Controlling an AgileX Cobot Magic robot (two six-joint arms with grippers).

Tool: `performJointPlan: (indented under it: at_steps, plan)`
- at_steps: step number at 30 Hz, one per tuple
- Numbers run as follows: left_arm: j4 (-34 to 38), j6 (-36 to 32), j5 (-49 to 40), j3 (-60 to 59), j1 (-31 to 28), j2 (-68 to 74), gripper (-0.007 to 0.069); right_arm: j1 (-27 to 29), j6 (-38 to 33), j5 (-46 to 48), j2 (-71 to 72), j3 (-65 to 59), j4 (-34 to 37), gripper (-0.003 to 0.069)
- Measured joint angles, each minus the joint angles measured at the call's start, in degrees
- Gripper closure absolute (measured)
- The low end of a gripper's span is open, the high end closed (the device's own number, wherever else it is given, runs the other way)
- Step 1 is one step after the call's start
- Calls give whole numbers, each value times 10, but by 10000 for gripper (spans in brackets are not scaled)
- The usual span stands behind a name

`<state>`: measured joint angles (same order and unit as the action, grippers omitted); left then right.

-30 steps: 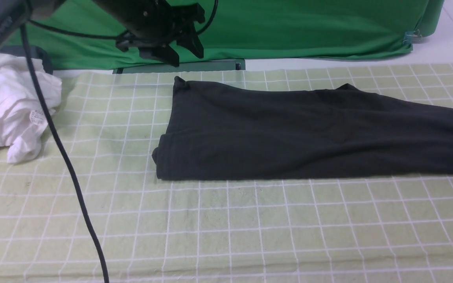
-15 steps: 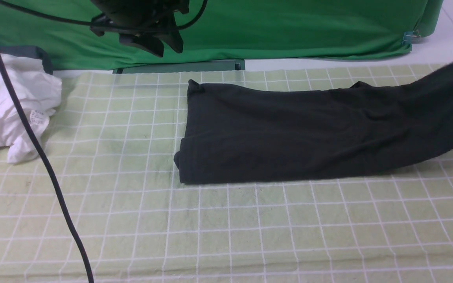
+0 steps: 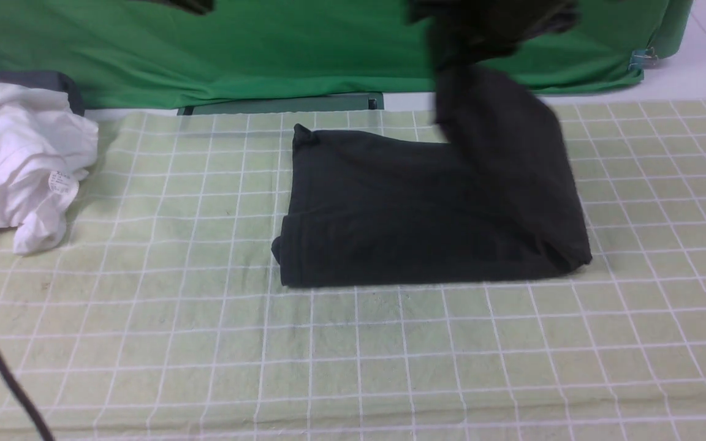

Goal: Fold a long-sleeved shirt over a green coffee tablecloth.

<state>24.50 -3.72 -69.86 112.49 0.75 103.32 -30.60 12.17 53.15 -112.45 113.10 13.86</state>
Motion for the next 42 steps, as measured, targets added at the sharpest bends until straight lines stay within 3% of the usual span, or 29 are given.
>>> performJointPlan:
  at_steps: [4,9,11,15,20,25,29,31,36,42]
  plan:
    - [1,-13,-1,-69,-41,-20,608,-67,10,-85,-69,0,1,574]
    - [-1,-18,-1,-121,-55,-23,608,-87,10,-142,-125,-1,1,519]
    - [-3,-18,-2,-136,-56,-23,608,-88,10,-152,-141,-1,1,447]
    - [-1,-15,-3,-146,-57,-25,608,-88,10,-137,-139,-1,1,225]
    - [14,-13,-2,-150,-57,-44,608,-65,-40,-30,-92,-1,-3,102]
    - [11,-13,3,-209,-35,-91,591,-11,-87,135,-23,-19,-59,92]
    - [10,-11,34,-291,4,-108,561,18,-97,154,21,-83,-89,91]
    - [6,-4,98,-368,49,-104,517,37,-103,161,42,-160,-106,91]
    - [-20,37,176,-440,118,-71,395,78,-111,98,38,-296,-122,91]
    - [-30,61,261,-445,141,-12,268,114,-114,-7,25,-358,-129,91]
